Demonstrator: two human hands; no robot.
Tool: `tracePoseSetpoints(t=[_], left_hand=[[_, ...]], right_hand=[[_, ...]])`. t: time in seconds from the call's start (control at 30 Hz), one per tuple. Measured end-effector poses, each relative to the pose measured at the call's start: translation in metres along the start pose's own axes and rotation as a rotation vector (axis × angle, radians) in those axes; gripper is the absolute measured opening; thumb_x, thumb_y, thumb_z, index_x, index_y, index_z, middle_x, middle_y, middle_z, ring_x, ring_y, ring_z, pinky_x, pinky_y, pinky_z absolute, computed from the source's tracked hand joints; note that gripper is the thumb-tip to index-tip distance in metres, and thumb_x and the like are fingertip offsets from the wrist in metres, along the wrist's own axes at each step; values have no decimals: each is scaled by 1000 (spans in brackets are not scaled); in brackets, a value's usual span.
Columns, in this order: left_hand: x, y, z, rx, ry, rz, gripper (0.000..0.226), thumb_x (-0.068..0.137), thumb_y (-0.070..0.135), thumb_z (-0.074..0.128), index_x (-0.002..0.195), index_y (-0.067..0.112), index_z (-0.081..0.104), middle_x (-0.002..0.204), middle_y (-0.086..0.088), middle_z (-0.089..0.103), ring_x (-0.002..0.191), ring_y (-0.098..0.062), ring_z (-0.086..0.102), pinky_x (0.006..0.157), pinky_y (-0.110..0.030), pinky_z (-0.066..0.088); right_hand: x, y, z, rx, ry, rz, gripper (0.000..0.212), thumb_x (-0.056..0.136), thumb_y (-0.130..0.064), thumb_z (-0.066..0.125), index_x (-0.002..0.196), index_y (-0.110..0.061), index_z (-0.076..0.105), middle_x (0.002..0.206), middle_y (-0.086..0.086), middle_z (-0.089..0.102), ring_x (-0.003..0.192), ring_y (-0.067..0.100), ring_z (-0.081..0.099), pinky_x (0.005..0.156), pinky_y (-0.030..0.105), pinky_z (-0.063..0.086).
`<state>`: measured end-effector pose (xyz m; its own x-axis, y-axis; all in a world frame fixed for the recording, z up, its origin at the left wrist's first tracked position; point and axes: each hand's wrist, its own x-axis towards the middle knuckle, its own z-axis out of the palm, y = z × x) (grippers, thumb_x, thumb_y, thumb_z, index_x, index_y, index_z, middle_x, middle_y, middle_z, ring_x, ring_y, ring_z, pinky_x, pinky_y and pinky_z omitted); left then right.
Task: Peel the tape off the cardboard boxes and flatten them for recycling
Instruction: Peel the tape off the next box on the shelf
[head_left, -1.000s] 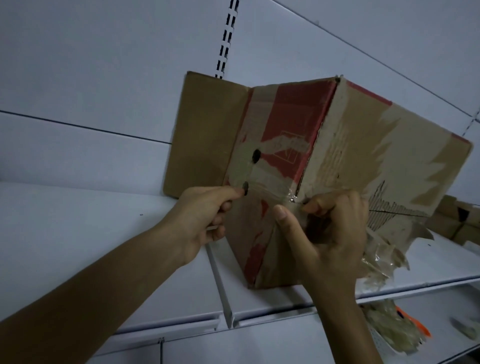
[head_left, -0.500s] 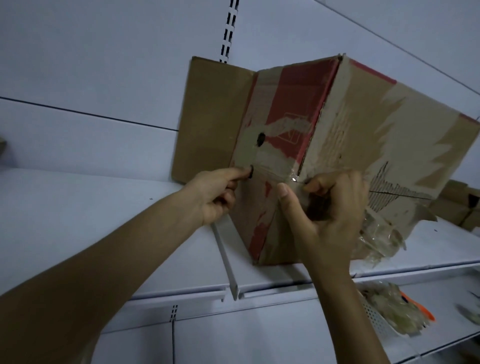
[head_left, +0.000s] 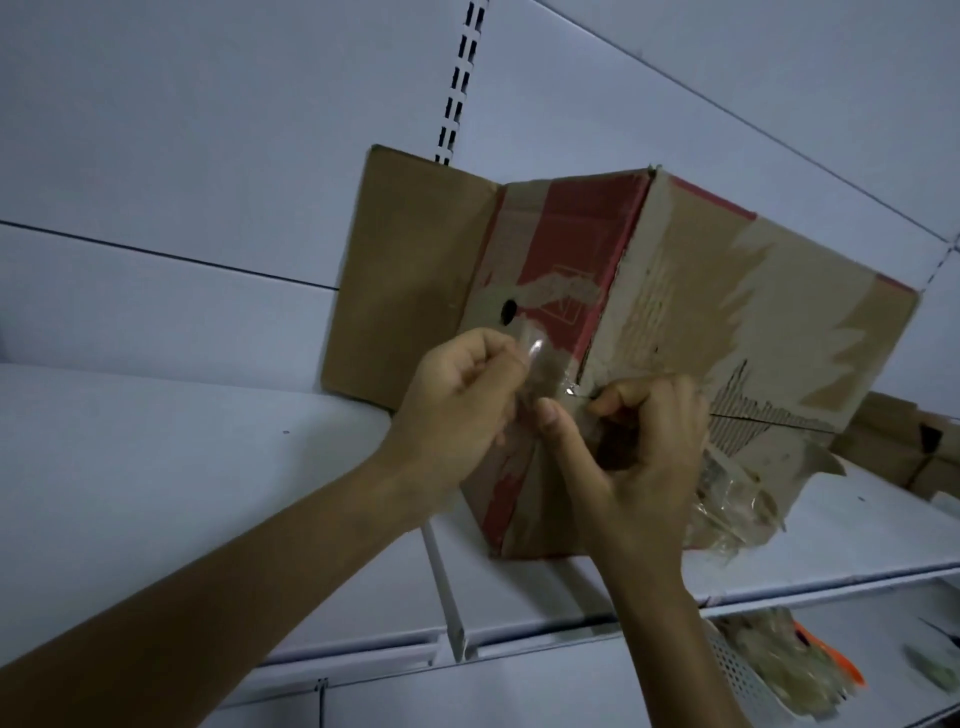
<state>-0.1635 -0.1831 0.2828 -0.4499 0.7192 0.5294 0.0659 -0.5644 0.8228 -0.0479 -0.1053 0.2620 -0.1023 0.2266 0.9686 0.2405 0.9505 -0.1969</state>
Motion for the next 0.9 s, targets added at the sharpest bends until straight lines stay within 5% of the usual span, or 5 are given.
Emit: tracePoseSetpoints(t=[0.13,0.37,0.53,0.7,0.9], left_hand=[[-33,-2,-6,247,-363,370,14,82,18,54,68,19,50,53,4,46,47,-9,40,46,-20,34],[-36,-24,-13,938,-281,1086,10,85,17,52,75,16,53,57,-1,51,46,-14,40,45,-27,38],[-32,-18,-15,764,-17,817,12,96,30,38,89,22,43,62,1,53,50,-9,46,43,-25,39],[2,-21,1,1331,-176,942,75,79,34,54,145,11,26,153,-10,32,141,-23,28,111,-43,32],[27,-37,0,1546,-163,954,92,83,66,49,151,17,12,156,-6,22,146,-25,17,110,-48,31]], right_hand=[[-1,7,4,22,-68,3,22,75,-41,57,82,-22,47,83,-3,45,81,16,40,69,39,35],[-7,9,16,-304,-23,-103,28,90,-39,42,84,-12,49,80,9,48,77,18,37,65,40,40],[-10,-5,2,412,43,417,35,100,-31,37,83,-10,60,81,5,61,80,14,57,72,23,46],[3,-3,-22,909,21,754,39,96,-19,44,74,-19,75,82,-5,73,84,5,66,82,21,49],[6,27,-62,1254,123,890,33,88,-27,48,73,-16,74,81,6,72,82,20,70,78,32,58]])
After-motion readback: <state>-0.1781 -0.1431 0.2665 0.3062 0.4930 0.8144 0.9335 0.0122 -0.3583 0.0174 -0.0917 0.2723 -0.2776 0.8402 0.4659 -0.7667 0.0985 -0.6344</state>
